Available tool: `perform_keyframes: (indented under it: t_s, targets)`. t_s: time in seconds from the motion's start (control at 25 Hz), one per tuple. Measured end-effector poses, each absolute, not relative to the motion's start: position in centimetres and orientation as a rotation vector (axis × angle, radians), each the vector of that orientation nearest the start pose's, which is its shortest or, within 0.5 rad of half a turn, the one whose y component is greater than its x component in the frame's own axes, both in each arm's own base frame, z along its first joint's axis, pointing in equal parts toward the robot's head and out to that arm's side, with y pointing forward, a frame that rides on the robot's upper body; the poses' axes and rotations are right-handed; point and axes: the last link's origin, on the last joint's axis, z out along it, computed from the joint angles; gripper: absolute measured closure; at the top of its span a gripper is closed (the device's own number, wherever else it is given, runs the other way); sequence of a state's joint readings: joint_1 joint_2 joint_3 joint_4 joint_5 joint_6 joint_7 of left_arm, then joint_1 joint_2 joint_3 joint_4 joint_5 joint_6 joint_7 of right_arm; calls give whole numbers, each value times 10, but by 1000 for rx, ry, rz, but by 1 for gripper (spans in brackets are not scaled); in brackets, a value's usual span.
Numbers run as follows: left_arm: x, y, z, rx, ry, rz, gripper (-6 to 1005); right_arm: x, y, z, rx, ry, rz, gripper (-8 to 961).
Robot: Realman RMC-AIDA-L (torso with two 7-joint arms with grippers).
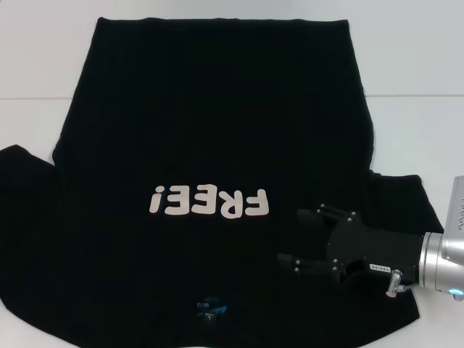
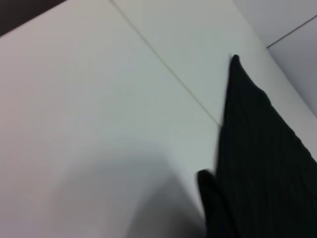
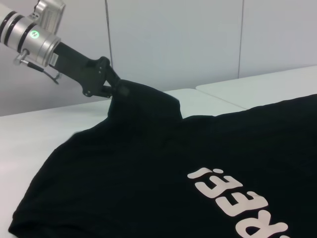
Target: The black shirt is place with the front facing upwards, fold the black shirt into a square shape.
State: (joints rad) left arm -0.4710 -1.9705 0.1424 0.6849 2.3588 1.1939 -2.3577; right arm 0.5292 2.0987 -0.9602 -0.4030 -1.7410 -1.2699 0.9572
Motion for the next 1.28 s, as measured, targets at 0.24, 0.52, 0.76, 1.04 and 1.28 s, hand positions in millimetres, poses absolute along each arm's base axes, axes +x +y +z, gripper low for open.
perform_keyframes:
  t_s: [0.24,0.52,0.76,1.04,1.28]
  targets:
    - [-398,335,111,-1464,-1831,-725,973,269,323,-68,-2699,349,595,34]
    - [-392,340,117,-1487,-1830,-742,974,269,323,-68,-2697,350,598,34]
    - [-374,343,117,-1577,-1875,-781,974,269,323,-68,-2697,351,598,35]
    - [-351,348,107,-1692,-1927,-812,973,269,322,-69,-2700,348,596,35]
    - [-341,351,88,-1744,-1977,-777,974,269,322,-69,-2703,348,595,35]
